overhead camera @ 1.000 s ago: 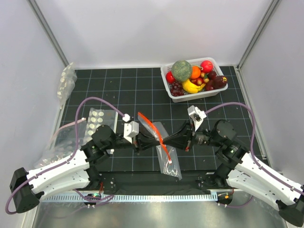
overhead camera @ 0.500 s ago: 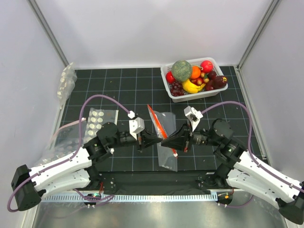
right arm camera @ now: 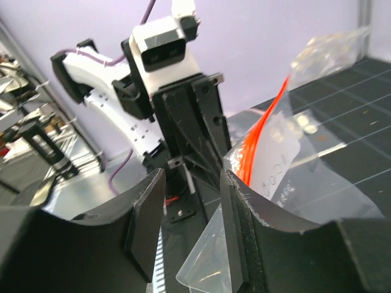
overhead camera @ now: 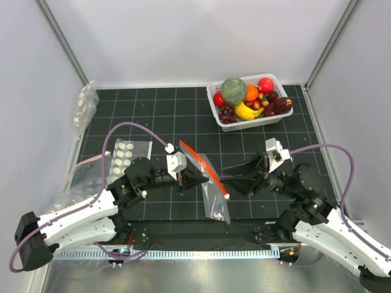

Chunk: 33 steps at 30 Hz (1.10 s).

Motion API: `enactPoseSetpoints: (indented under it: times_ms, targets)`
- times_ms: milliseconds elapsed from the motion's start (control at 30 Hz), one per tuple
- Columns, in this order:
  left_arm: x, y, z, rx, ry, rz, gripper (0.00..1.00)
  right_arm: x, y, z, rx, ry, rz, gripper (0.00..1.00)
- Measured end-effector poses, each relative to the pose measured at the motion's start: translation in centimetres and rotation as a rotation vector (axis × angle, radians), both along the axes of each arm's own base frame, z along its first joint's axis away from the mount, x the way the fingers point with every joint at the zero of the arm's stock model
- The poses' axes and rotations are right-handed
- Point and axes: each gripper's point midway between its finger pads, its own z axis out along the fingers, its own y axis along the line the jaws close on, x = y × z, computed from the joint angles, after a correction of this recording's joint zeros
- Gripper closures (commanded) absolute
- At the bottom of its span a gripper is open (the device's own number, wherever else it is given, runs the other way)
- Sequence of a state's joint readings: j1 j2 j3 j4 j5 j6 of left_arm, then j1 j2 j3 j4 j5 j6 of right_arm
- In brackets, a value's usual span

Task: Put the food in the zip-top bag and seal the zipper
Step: Open the zipper of the food storage bag.

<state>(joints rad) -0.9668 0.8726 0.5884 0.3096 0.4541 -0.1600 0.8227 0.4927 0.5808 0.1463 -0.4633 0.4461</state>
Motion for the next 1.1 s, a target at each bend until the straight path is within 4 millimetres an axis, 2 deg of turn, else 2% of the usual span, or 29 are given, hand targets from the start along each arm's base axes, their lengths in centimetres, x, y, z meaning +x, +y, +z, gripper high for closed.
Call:
enactPoseSetpoints:
  times_ms: [100, 167, 400, 500, 533, 667, 800, 900, 1000, 1033, 1100]
  targets:
    - [0.0, 0.0, 0.0, 0.002, -0.012, -0.001, 1.00, 0.6, -0.9, 0.7, 0.024, -0.017, -0.066, 0.39]
    - [0.0, 0.0, 0.0, 0.002, -0.016, -0.002, 1.00, 1.1, -0.7, 0.2, 0.005, -0.008, -0.082, 0.39]
    - [-0.3, 0.3, 0.7, -0.016, -0.037, -0.010, 1.00, 2.9, 1.7, -4.2, -0.147, 0.114, -0.061, 0.41]
    - [-0.2, 0.3, 0.8, -0.019, -0.049, -0.005, 1.00, 3.2, 2.7, -5.8, -0.200, 0.159, -0.033, 0.52]
    - [-0.1, 0.3, 0.6, -0.012, -0.045, -0.002, 1.00, 3.2, 2.9, -6.0, -0.208, 0.164, -0.022, 0.60]
    - [0.7, 0.4, 0.1, 0.006, -0.032, 0.042, 1.00, 2.9, 3.2, -5.9, -0.225, 0.166, 0.011, 0.69]
    - [1.8, 0.3, -0.8, 0.044, -0.003, 0.096, 0.99, 3.5, 3.3, -6.7, -0.272, 0.178, -0.013, 0.81]
    - [2.8, 0.3, -1.5, 0.081, 0.023, 0.149, 0.88, 4.3, 3.3, -7.5, -0.315, 0.187, -0.052, 0.85]
    - [4.1, 0.6, -2.4, 0.122, 0.060, 0.223, 0.64, 4.7, 3.2, -8.3, -0.355, 0.187, -0.091, 0.87]
    - [4.5, 0.7, -2.8, 0.137, 0.072, 0.249, 0.52, 4.8, 3.1, -8.6, -0.371, 0.187, -0.104, 0.88]
    - [5.5, 1.0, -3.2, 0.160, 0.089, 0.307, 0.39, 4.8, 3.0, -9.0, -0.396, 0.186, -0.127, 0.88]
